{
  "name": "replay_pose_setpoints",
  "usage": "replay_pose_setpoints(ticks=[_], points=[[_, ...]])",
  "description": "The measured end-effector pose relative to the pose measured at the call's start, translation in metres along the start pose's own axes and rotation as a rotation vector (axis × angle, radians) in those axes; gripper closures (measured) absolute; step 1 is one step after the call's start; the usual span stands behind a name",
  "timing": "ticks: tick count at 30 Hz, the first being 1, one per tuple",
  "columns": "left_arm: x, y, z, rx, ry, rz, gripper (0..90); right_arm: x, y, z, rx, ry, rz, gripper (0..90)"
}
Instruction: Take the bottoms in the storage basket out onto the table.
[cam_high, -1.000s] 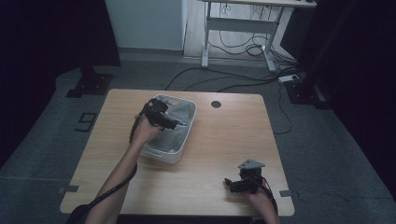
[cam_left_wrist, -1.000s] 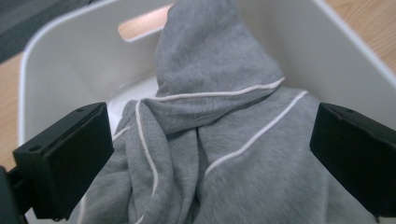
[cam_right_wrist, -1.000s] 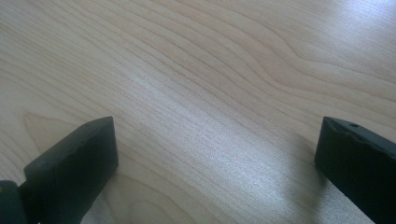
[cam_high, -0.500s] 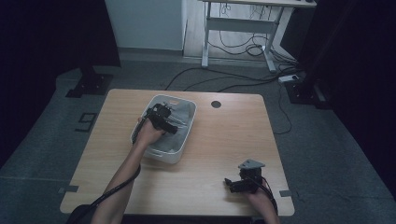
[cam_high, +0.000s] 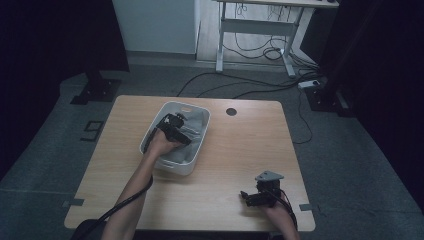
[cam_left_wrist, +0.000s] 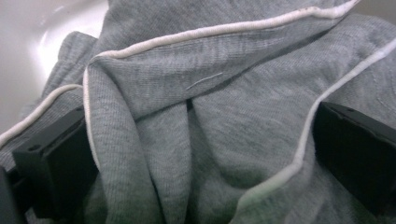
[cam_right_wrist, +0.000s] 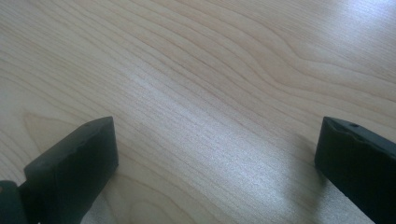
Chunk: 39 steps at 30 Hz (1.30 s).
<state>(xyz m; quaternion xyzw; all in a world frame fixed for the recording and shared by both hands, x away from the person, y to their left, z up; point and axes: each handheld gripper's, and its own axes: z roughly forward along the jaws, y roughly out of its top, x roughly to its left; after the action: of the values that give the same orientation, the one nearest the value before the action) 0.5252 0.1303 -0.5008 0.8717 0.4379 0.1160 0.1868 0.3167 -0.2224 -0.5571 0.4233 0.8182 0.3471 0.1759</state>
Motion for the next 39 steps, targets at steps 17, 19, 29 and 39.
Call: replay_pose_setpoints(ticks=[17,19,29,39], points=[[-0.006,0.002,-0.008,0.026,-0.051,0.012,55.8,0.000,0.000,0.000,0.000,0.000,0.000,0.0],[-0.004,0.001,-0.009,0.017,-0.065,0.015,58.8,0.000,0.000,0.000,0.000,0.000,-0.001,0.0],[-0.004,0.001,-0.027,-0.056,-0.056,0.013,62.4,0.000,0.000,0.000,0.000,0.000,0.000,0.0],[0.002,0.003,-0.055,-0.138,-0.101,-0.027,62.7,0.000,0.000,0.000,0.000,0.000,0.000,0.0]])
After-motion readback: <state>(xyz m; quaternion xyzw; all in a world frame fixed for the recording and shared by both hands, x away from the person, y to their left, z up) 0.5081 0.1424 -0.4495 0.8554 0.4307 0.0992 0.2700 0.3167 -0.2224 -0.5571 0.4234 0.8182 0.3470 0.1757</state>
